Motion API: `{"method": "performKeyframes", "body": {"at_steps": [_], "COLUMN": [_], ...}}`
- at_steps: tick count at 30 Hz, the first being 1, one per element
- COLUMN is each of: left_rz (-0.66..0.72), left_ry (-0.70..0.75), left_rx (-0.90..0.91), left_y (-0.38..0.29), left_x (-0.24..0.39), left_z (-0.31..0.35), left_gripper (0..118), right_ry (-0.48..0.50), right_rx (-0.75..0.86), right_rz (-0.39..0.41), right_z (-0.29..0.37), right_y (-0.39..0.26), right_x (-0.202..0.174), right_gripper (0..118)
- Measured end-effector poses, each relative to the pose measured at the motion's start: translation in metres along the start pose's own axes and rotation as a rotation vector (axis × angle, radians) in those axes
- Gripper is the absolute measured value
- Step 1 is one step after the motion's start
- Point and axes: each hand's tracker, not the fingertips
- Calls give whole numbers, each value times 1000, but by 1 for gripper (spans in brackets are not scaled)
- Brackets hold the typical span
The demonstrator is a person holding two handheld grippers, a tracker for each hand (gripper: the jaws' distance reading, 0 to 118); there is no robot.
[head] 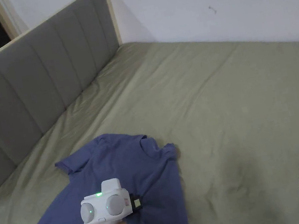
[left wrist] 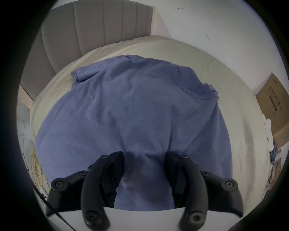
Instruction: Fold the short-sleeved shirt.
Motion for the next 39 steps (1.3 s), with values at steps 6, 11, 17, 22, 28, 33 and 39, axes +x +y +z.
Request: {"method": "performKeyframes", "body": {"at_steps": [6, 11, 17, 22, 28, 33, 39], "left_rz": [-70, 93, 131, 127, 24, -89, -265], "left_ry": [-10, -105, -123, -246, -416, -573, -769], "left_rx": [-9, 47, 133, 214, 321, 435, 501], "left_y": [1, 5, -3, -5, -1, 25, 61], "left_x": [-3, -35, -53, -51, 2, 57, 140], "left_z": [9, 43, 101, 162, 246, 297, 345], "left_gripper": [0, 0, 0, 0, 0, 0, 0], "right_ry": [4, 6, 4, 0, -16, -48, -103], "right_rx": [6, 39, 81, 112, 141, 168, 194], "right_rz": [-12, -30, -45, -57, -73, -86, -98], "right_z": [6, 19, 42, 60, 80, 96, 120], "right_y": [3, 9, 13, 13, 15, 16, 18], "right_x": [9, 17, 27, 38, 53, 70, 93], "right_gripper": [1, 1, 1, 1, 1, 1, 1]}}
